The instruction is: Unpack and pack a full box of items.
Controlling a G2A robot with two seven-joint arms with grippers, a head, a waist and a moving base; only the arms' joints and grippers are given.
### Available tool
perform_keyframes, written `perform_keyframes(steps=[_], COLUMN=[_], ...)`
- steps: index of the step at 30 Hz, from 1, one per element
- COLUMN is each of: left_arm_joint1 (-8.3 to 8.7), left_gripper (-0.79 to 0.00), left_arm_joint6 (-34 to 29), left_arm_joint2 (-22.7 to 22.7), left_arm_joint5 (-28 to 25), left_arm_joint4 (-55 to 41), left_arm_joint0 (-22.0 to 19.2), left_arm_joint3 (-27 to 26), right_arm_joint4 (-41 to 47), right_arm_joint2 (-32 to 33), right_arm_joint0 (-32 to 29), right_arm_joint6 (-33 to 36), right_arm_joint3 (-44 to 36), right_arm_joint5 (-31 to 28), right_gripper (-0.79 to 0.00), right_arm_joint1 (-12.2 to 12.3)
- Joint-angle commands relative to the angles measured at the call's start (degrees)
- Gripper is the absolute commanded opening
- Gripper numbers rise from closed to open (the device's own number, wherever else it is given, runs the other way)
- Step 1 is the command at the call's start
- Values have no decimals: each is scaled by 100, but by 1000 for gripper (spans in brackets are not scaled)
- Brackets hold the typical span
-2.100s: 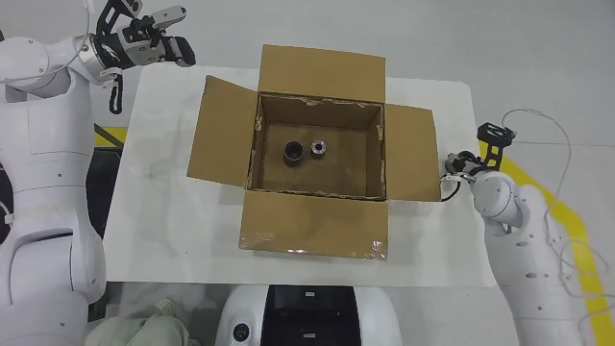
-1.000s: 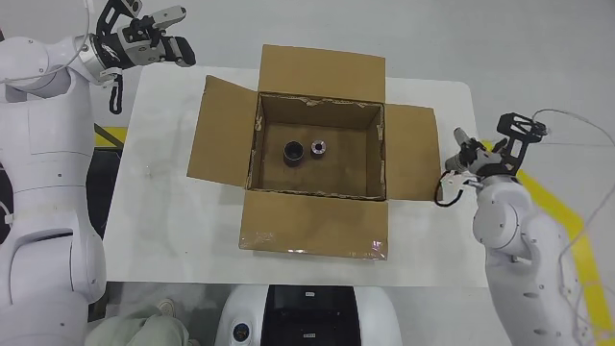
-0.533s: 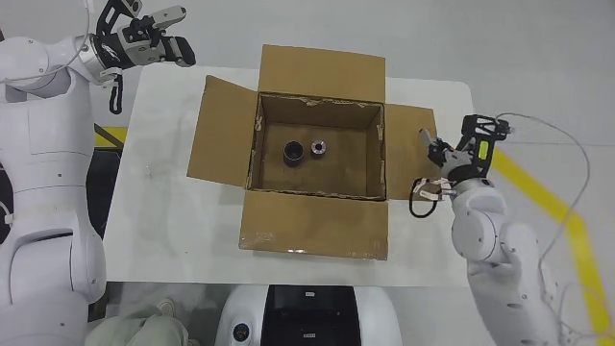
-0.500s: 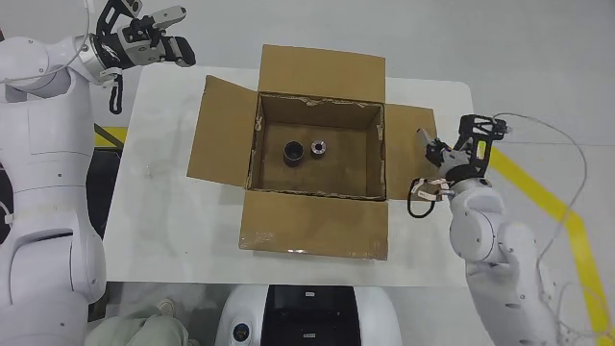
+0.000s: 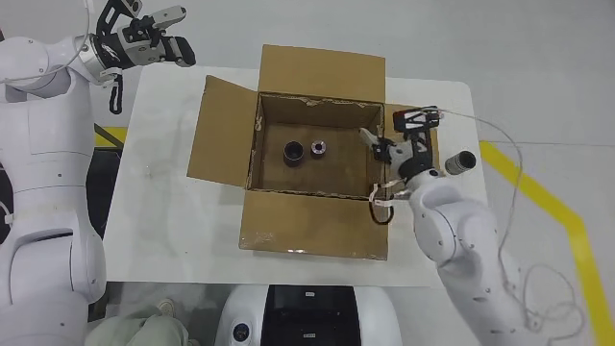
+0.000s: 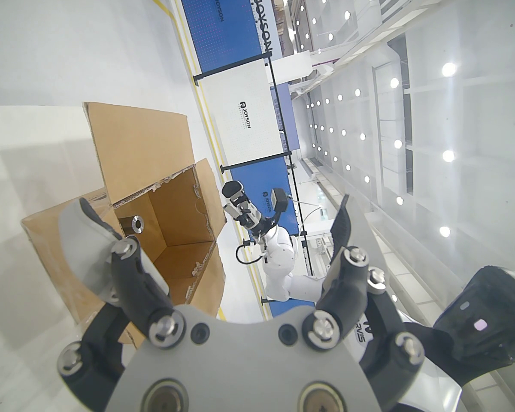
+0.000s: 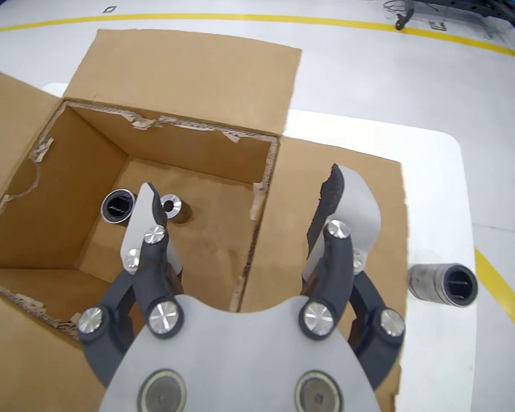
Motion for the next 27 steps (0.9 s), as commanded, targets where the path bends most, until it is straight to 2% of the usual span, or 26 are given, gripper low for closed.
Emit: perform_keyframes(steps=[1, 6, 13, 17, 20, 27], left_arm_joint1=[0, 0, 0, 0, 0, 0], left_gripper=[0, 0, 0, 0, 0, 0], left_arm_joint6=[0, 0, 0, 0, 0, 0], left_arm_joint2=[0, 0, 0, 0, 0, 0], left_arm_joint5=[0, 0, 0, 0, 0, 0], left_arm_joint4=[0, 0, 0, 0, 0, 0], left_arm_joint0=[0, 0, 0, 0, 0, 0], left_arm_joint3=[0, 0, 0, 0, 0, 0], right_arm_joint4=[93, 349, 615, 740, 698, 541], right_arm_joint2=[-186, -695, -1044, -1197, -1335, -1633], right_arm_joint0=[223, 839, 1436, 1685, 1825, 2026], right_arm_joint6=[154, 497, 889, 1209, 1397, 1716], right_arm_joint3=[140, 563, 1224, 1537, 1717, 2043], right_arm_joint5=[-52, -262, -440, -625, -843, -1420], right_gripper=[-71, -62, -65, -111, -197, -194], right_arm_joint1=[-37, -158, -287, -340, -367, -411])
